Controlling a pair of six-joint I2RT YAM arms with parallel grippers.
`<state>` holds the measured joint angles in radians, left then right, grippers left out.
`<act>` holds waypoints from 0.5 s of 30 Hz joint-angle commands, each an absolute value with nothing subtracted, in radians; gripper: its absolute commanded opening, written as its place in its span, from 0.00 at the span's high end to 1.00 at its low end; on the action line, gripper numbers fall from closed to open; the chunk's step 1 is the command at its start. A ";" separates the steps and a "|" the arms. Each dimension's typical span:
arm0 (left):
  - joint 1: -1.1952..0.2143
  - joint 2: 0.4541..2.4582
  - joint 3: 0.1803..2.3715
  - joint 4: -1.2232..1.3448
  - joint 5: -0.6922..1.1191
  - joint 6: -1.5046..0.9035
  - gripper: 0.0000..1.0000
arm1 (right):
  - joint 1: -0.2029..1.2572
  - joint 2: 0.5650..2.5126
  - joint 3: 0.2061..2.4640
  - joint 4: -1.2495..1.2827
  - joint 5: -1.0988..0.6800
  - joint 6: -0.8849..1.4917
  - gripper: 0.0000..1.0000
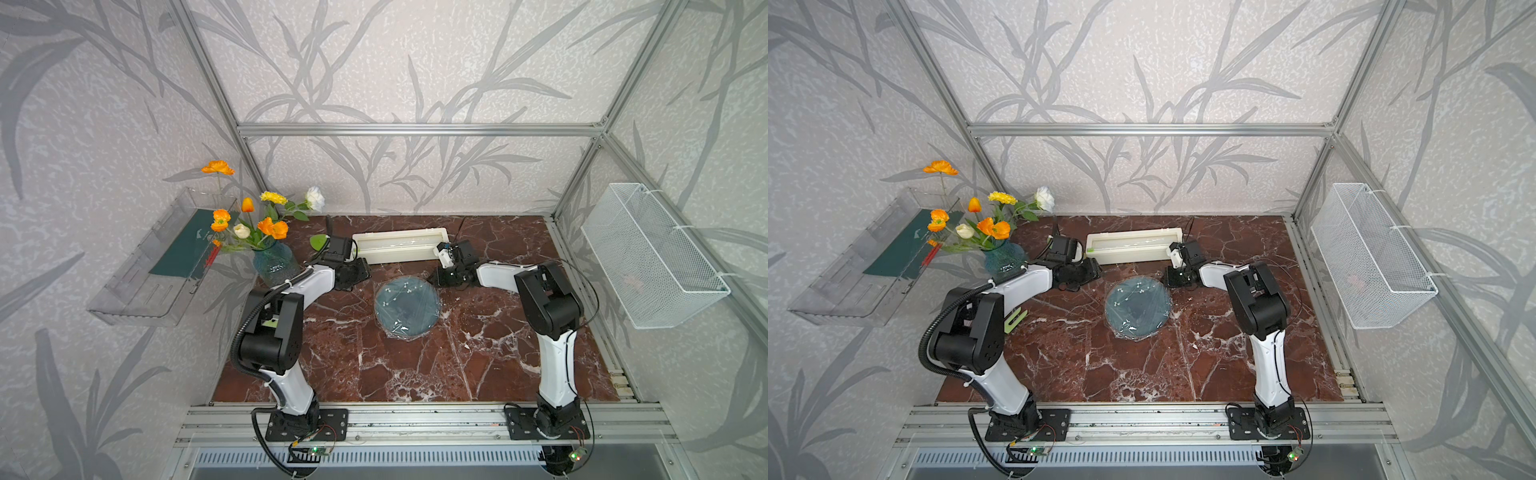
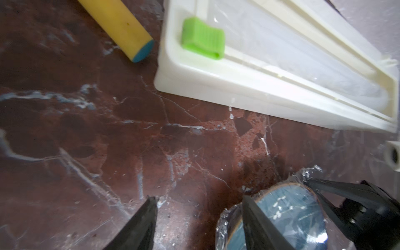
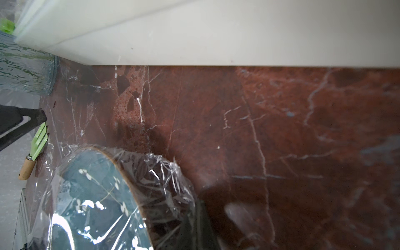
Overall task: Wrap the plate with plastic wrap
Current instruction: Cover the plate with plastic wrap.
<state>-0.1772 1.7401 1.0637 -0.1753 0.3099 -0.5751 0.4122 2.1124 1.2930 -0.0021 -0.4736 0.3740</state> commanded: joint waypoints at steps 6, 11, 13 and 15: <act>-0.184 1.821 1.030 -0.067 0.485 -0.619 0.50 | 0.411 2.098 1.307 -0.014 -0.480 0.375 0.96; -0.184 1.827 1.011 -0.046 0.488 -0.624 0.55 | 0.411 2.100 1.318 -0.029 -0.476 0.369 0.96; -0.184 1.828 1.002 -0.030 0.500 -0.636 0.60 | 0.411 2.100 1.321 -0.033 -0.474 0.368 0.96; -0.184 1.828 0.994 -0.024 0.509 -0.643 0.61 | 0.411 2.100 1.323 -0.036 -0.472 0.366 0.96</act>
